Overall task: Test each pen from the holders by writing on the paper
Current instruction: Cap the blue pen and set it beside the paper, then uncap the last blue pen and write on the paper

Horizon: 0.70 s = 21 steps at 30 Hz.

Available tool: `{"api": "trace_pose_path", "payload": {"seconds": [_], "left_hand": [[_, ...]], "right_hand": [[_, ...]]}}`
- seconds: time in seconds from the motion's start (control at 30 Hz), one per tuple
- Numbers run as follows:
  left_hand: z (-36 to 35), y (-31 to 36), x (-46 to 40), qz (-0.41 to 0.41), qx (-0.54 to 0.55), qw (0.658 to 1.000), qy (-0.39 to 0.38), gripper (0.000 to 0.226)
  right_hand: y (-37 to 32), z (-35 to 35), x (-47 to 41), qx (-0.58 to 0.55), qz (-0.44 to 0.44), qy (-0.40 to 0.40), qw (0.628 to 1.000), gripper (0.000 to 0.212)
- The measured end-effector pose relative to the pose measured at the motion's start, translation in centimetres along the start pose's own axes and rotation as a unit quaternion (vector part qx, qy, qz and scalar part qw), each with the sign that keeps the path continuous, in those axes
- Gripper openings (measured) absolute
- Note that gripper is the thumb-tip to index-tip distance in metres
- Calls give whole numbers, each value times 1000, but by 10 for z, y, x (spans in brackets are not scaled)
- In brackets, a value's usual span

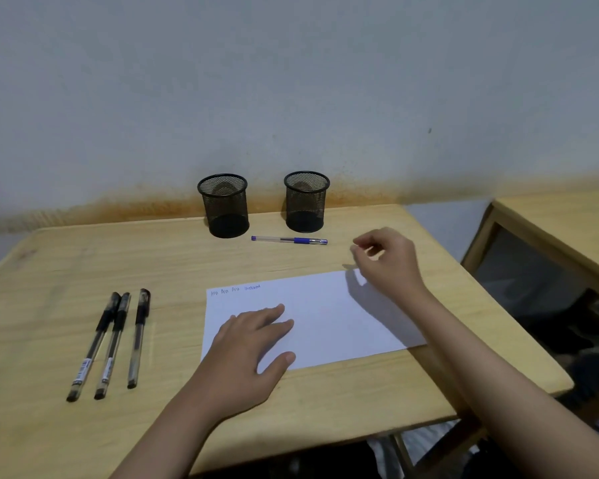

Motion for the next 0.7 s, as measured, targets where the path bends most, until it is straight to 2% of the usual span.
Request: {"api": "trace_pose_path", "payload": {"seconds": [0.07,0.23,0.5,0.57,0.7], "left_hand": [[1,0,0,0,6,1000,1,61],[4,1,0,-8,15,1000,5,59],[7,2,-1,-11,19,1000,15,60],[7,3,-1,-11,19,1000,19,60],[7,4,0,-19,13,1000,21,60]], "right_hand": [[-13,-36,-14,27,25,-43,998,10],[-7,-106,-38,134,10,-143,981,25],[-17,-143,-48,296,71,-221,926,27],[-23,-137,-46,270,79,-212,936,25],[-44,-110,-34,66,35,-164,984,17]]}}
Point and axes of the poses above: each hand's wrist, its own x-axis away from the middle knuckle, its own z-axis out of the back of the hand, y = z × x, the point moved 10 cm from there along -x, towards the middle knuckle, and after that the axes turned 1 degree about -x, right-handed, at the moved point
